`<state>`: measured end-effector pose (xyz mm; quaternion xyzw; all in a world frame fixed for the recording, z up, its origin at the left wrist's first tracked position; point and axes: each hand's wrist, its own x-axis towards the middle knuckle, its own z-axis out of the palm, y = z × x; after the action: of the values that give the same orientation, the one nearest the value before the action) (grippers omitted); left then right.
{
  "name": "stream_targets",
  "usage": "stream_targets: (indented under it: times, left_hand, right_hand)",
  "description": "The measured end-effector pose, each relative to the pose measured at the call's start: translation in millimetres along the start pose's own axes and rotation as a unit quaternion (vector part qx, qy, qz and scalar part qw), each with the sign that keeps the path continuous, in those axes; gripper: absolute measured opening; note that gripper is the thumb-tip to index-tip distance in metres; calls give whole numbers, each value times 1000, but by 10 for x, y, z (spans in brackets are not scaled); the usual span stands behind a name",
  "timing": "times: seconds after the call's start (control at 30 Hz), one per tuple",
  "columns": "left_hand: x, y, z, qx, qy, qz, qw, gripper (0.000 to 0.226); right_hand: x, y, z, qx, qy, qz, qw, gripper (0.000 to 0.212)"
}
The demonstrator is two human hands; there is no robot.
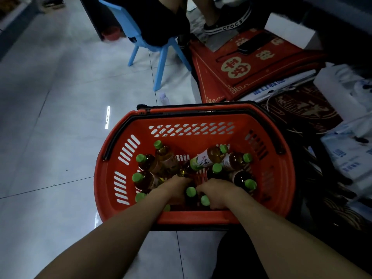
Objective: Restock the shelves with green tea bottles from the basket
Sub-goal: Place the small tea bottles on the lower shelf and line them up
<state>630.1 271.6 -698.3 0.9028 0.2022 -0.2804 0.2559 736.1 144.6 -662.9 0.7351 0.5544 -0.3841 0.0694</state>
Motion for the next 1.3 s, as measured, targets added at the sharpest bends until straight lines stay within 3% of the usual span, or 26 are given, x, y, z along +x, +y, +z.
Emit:
stream_targets:
  times: [0.07, 0.13, 0.2, 0.3, 0.37, 0.47, 0.6, 0.7, 0.8, 0.87, 1.0, 1.07, 1.17, 1.23, 1.3]
  left_hand:
    - [-30, -60, -44, -44, 21, 20, 999, 65]
    - [-99, -132, -125, -179, 50, 19, 982, 55]
    - [-189, -150, -220, -364, 84, 30, 927, 46]
    - [-205, -83, -335, -550, 124, 53, 824, 48]
    - [-161, 3, -371, -634, 128, 63, 760, 48]
    - [-70, 172, -370, -686, 114, 37, 718, 56]
    - [46, 402, -465, -709, 93, 9, 699, 53]
    - [124, 556, -510, -708, 57, 2, 703, 54]
    - [146, 773, -404, -701, 19, -27, 712, 57]
    - [199, 823, -316, -698, 38, -44, 714, 61]
    - [273, 777, -267, -713, 34, -47, 699, 74]
    - [260, 789, -250, -726, 13, -43, 687, 73]
    - [246, 736, -208, -714, -12, -8, 700, 60]
    - [201, 696, -226, -716, -33, 11, 697, 52]
    - [111, 697, -288, -724, -42, 33, 687, 46]
  right_hand:
    - [-44, 85, -32, 42, 28, -10, 999, 31]
    - [-127, 202, -128, 125, 72, -16, 989, 32]
    - [-265, 294, -268, 258, 132, -20, 957, 32]
    - [-494, 384, -462, 404, 222, -49, 886, 28]
    - [-595, 426, -538, 439, 262, -61, 857, 25]
    - [-648, 474, -590, 433, 302, -63, 847, 22]
    - [-735, 561, -649, 458, 334, -19, 824, 19]
    - [-749, 603, -701, 491, 407, 22, 770, 16]
    - [-665, 537, -655, 539, 420, 79, 726, 35]
    - [-560, 540, -583, 569, 410, 118, 703, 52]
    - [-534, 660, -570, 661, 348, 131, 652, 66]
    - [-558, 726, -471, 687, 272, 139, 659, 82]
    - [-576, 726, -274, 653, 172, 170, 718, 88]
    - [-574, 725, -221, 647, 175, 173, 722, 96]
    - [-609, 696, -250, 653, 201, 151, 714, 91]
